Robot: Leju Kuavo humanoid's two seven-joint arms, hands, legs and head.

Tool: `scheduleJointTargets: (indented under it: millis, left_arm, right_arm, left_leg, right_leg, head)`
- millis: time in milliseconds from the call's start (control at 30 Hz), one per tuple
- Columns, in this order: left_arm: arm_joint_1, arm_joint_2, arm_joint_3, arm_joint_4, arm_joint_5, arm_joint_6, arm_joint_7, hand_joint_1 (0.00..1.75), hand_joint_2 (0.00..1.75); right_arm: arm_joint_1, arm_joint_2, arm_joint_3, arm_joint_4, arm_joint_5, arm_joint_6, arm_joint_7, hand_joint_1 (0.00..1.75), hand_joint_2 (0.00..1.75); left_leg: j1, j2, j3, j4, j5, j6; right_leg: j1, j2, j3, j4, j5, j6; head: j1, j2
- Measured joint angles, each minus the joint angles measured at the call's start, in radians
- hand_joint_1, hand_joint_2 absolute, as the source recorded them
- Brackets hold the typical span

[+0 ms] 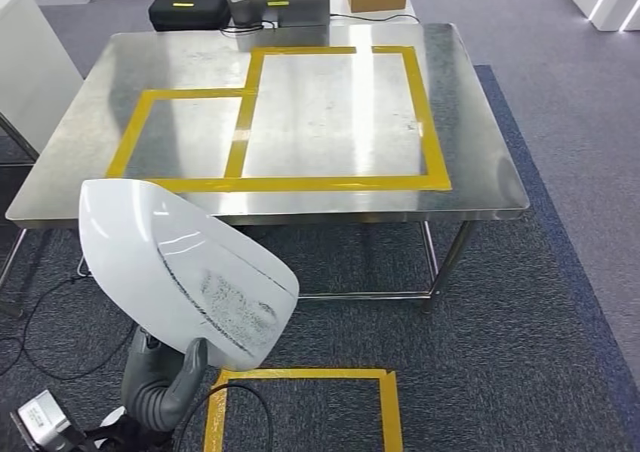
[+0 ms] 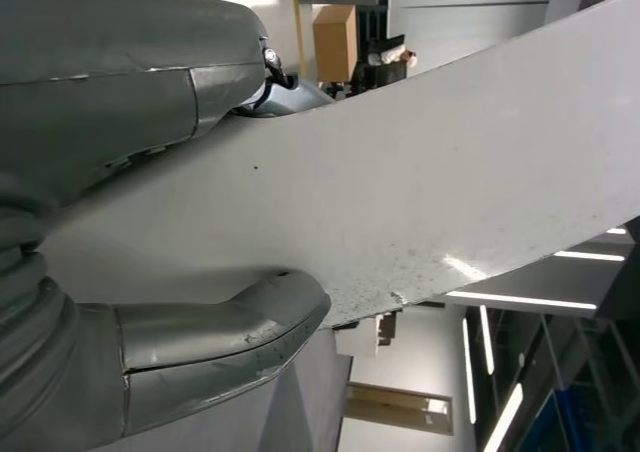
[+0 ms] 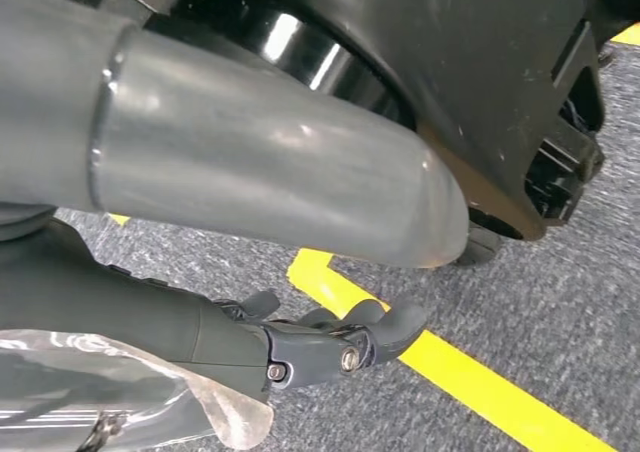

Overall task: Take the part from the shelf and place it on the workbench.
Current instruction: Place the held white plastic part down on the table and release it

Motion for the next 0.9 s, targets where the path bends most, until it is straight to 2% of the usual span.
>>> scheduleJointTargets:
  millis: [33, 67, 133, 200, 233, 300, 333, 367, 400, 433, 467, 500, 533, 567, 633, 700, 767, 833, 867, 900]
  left_arm:
    - [0.0, 0.0, 0.0, 0.0, 0.0, -0.001, 0.0, 1.75, 1.75]
    - [-0.001, 0.0, 0.0, 0.0, 0.0, -0.002, 0.0, 1.75, 1.75]
    - [-0.002, -0.001, 0.0, 0.0, 0.0, -0.005, -0.001, 1.75, 1.75]
    - [-0.003, -0.002, 0.0, 0.0, 0.0, -0.008, -0.001, 1.75, 1.75]
    - [-0.004, -0.002, 0.0, 0.0, 0.0, -0.01, -0.001, 1.75, 1.75]
    - [-0.005, -0.003, -0.001, 0.0, 0.0, -0.011, -0.001, 1.75, 1.75]
    - [-0.005, -0.003, -0.001, 0.0, 0.0, -0.012, -0.001, 1.75, 1.75]
    - [-0.005, -0.004, -0.001, 0.0, 0.001, -0.012, -0.001, 1.75, 1.75]
    - [-0.005, -0.004, -0.001, 0.0, 0.003, -0.013, -0.001, 1.75, 1.75]
    - [-0.005, -0.005, -0.001, 0.0, 0.005, -0.013, -0.001, 1.75, 1.75]
    - [-0.006, -0.006, -0.001, 0.0, 0.007, -0.014, -0.001, 1.75, 1.75]
    - [-0.006, -0.007, -0.001, 0.0, 0.009, -0.016, -0.001, 1.75, 1.75]
    - [-0.006, -0.008, -0.001, 0.0, 0.009, -0.019, -0.001, 1.75, 1.75]
    - [-0.007, -0.01, -0.001, 0.0, 0.008, -0.022, -0.001, 1.75, 1.75]
    - [-0.01, -0.011, -0.001, 0.0, 0.007, -0.027, 0.0, 1.75, 1.75]
    - [-0.014, -0.011, -0.002, 0.0, 0.007, -0.029, 0.0, 1.75, 1.75]
    - [-0.017, -0.011, -0.002, 0.0, 0.007, -0.03, -0.001, 1.75, 1.75]
    - [-0.018, -0.011, -0.002, 0.0, 0.008, -0.03, -0.001, 1.75, 1.75]
    - [-0.017, -0.011, -0.002, 0.0, 0.008, -0.03, -0.001, 1.75, 1.75]
    - [-0.017, -0.011, -0.002, 0.0, 0.008, -0.031, -0.001, 1.75, 1.75]
  right_arm:
    - [-0.001, 0.001, 0.0, 0.0, 0.0, 0.001, 0.0, 0.0, 0.0]
    - [-0.001, 0.001, -0.001, 0.0, 0.0, 0.003, 0.0, 0.0, 0.0]
    - [-0.001, 0.002, -0.001, 0.0, 0.0, 0.007, 0.0, 0.0, 0.0]
    - [-0.001, 0.002, -0.001, 0.0, 0.0, 0.01, 0.0, 0.0, 0.0]
    - [-0.001, 0.002, -0.001, 0.0, 0.0, 0.012, 0.0, 0.0, 0.0]
    - [-0.001, 0.002, -0.002, 0.0, 0.0, 0.014, -0.001, 0.0, 0.0]
    - [0.0, 0.002, -0.003, 0.0, 0.0, 0.015, -0.001, 0.0, 0.0]
    - [0.001, 0.002, -0.004, 0.0, 0.0, 0.016, -0.001, 0.0, 0.0]
    - [0.002, 0.002, -0.006, 0.0, 0.0, 0.016, -0.001, 0.0, 0.0]
    - [0.003, 0.002, -0.008, 0.0, 0.0, 0.017, 0.0, 0.0, 0.0]
    - [0.002, 0.002, -0.011, 0.0, 0.0, 0.017, 0.0, 0.0, 0.0]
    - [0.002, 0.002, -0.013, 0.0, 0.0, 0.017, 0.0, 0.0, 0.0]
    - [0.0, 0.002, -0.014, 0.0, 0.0, 0.017, 0.0, 0.0, 0.0]
    - [0.0, 0.002, -0.016, 0.0, 0.0, 0.018, 0.0, 0.0, 0.0]
    - [0.0, 0.002, -0.018, 0.0, 0.001, 0.019, 0.001, 0.0, 0.0]
    - [0.001, 0.002, -0.019, 0.0, 0.002, 0.021, 0.003, 0.0, 0.0]
    - [0.001, 0.002, -0.019, 0.0, 0.003, 0.024, 0.003, 0.0, 0.0]
    - [0.0, 0.002, -0.019, 0.0, 0.005, 0.025, 0.004, 0.0, 0.0]
    - [0.001, 0.001, -0.019, 0.0, 0.006, 0.025, 0.005, 0.0, 0.0]
    - [0.001, 0.001, -0.019, 0.0, 0.007, 0.025, 0.005, 0.0, 0.0]
  left_leg:
    - [-0.003, -0.003, 0.015, -0.041, 0.012, 0.005]
    - [-0.005, -0.005, 0.021, -0.061, 0.011, 0.008]
    - [-0.005, -0.006, 0.023, -0.074, 0.01, 0.007]
    - [0.0, -0.004, 0.03, -0.088, 0.014, 0.01]
    - [0.003, -0.002, 0.033, -0.093, 0.016, 0.012]
    - [0.003, 0.002, 0.035, -0.094, 0.014, 0.016]
    - [0.002, 0.004, 0.036, -0.094, 0.012, 0.018]
    - [0.002, 0.004, 0.038, -0.094, 0.01, 0.018]
    - [0.003, 0.004, 0.041, -0.094, 0.008, 0.017]
    - [0.003, 0.004, 0.045, -0.093, 0.004, 0.015]
    - [0.003, 0.004, 0.05, -0.092, -0.001, 0.011]
    - [0.001, 0.004, 0.053, -0.089, -0.006, 0.006]
    - [-0.001, 0.004, 0.055, -0.086, -0.01, 0.001]
    - [-0.004, 0.004, 0.055, -0.084, -0.013, -0.004]
    - [-0.005, 0.004, 0.056, -0.084, -0.016, -0.011]
    - [-0.002, 0.004, 0.054, -0.066, -0.032, -0.019]
    - [0.0, 0.002, 0.013, 0.029, -0.08, -0.027]
    - [0.001, 0.002, -0.059, 0.164, -0.128, -0.032]
    - [0.001, 0.002, -0.083, 0.202, -0.131, -0.031]
    - [0.001, 0.002, -0.09, 0.203, -0.112, -0.029]
  right_leg:
    - [0.001, 0.002, 0.0, 0.0, -0.002, 0.004]
    - [0.0, 0.003, -0.003, 0.0, -0.002, 0.009]
    - [-0.001, 0.002, -0.004, -0.002, -0.003, 0.021]
    - [-0.002, -0.004, -0.016, 0.02, -0.019, 0.032]
    - [-0.003, -0.008, -0.036, 0.057, -0.04, 0.036]
    - [-0.004, -0.013, -0.102, 0.183, -0.095, 0.043]
    - [-0.004, -0.014, -0.135, 0.24, -0.11, 0.046]
    - [-0.005, -0.015, -0.155, 0.269, -0.109, 0.048]
    - [-0.006, -0.016, -0.154, 0.256, -0.086, 0.05]
    - [-0.007, -0.018, -0.133, 0.205, -0.049, 0.05]
    - [-0.008, -0.022, -0.103, 0.136, -0.012, 0.051]
    - [-0.008, -0.025, -0.071, 0.072, 0.012, 0.05]
    - [-0.008, -0.027, -0.048, 0.028, 0.023, 0.046]
    - [-0.007, -0.028, -0.036, 0.008, 0.021, 0.04]
    - [-0.005, -0.025, -0.03, 0.004, 0.015, 0.025]
    - [-0.007, -0.024, -0.024, 0.002, 0.012, 0.014]
    - [-0.01, -0.024, -0.015, 0.0, 0.008, 0.003]
    - [-0.009, -0.023, -0.009, 0.0, 0.002, -0.003]
    - [-0.008, -0.022, -0.005, 0.0, -0.001, -0.004]
    - [-0.008, -0.02, 0.0, 0.0, -0.005, -0.005]
  head:
    - [0.0, 0.0]
    - [0.0, 0.0]
    - [-0.001, 0.0]
    - [0.001, 0.0]
    - [0.003, 0.0]
    - [0.006, 0.0]
    - [0.006, 0.0]
    - [0.007, 0.0]
    - [0.007, 0.0]
    - [0.007, 0.0]
    - [0.007, 0.0]
    - [0.008, 0.0]
    - [0.007, 0.0]
    - [0.006, 0.0]
    - [0.003, 0.0]
    - [0.001, 0.0]
    - [-0.003, 0.0]
    - [-0.005, 0.0]
    - [-0.005, 0.0]
    - [-0.005, 0.0]
